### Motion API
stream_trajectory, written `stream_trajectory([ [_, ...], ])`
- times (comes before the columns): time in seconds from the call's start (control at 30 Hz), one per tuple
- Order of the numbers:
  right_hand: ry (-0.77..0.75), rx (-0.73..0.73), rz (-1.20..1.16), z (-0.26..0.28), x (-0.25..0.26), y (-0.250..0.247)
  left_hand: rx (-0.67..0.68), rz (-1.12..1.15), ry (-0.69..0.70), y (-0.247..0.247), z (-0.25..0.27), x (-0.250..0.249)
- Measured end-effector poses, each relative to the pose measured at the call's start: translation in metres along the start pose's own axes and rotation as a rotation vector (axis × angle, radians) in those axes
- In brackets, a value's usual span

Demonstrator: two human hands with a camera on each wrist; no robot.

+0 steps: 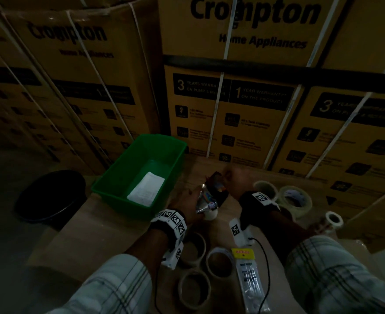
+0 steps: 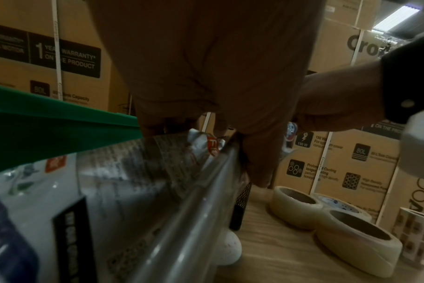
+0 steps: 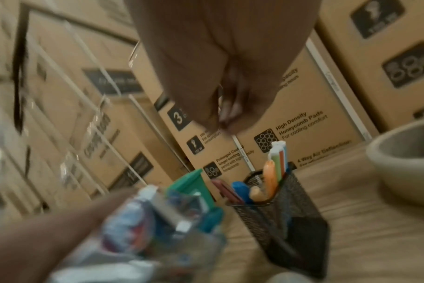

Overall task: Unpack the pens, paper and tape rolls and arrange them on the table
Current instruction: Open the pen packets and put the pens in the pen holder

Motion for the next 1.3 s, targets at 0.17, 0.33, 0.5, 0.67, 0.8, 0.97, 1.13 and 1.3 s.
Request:
stream_trajectory([
  [0.17, -0.039, 0.434, -0.137, 0.019, -0.003, 0.014, -0.058, 0.005, 0.056, -0.010, -0.005, -0.020],
  [0.33, 0.129, 0.407, -0.271, 0.024, -0.031, 0.019, -0.090, -0.143, 0.126, -0.021, -0.006, -0.048],
  [0.5, 0.143, 0.298, -0.265, 0.029, -0.043, 0.021, -0.052, -0.312, 0.152, -0.021, -0.005, -0.066],
  [0.67, 0.039, 0.309, -0.255, 0.036, -0.032, 0.026, -0.045, -0.364, 0.183, -0.025, -0.004, -0.074],
  [0.8, 0.080, 0.287, -0.482, 0.035, -0.029, 0.017, -0.022, -0.259, 0.119, -0.025, -0.002, -0.060],
  [0.97, 0.162, 0.267, -0.589, 0.028, -0.029, -0.008, -0.053, -0.106, 0.058, -0.019, 0.001, -0.045],
  [1.13, 0.117, -0.052, -0.506, 0.001, -0.036, -0.040, -0.020, -0.065, -0.016, -0.007, 0.002, -0.022],
  [1.3, 0.046, -0.160, -0.228, 0.000, -0.008, -0.059, -0.005, -0.053, -0.047, 0.000, 0.000, -0.012],
])
Point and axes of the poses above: each hand's wrist, its own z-axis away from the middle knuckle, its own y-axis out of the palm, x = y × z, the point moved 5 cm from there along -z, towards the middle knuckle, and after that the axes turned 4 degrees about z, right-handed, at the moved point
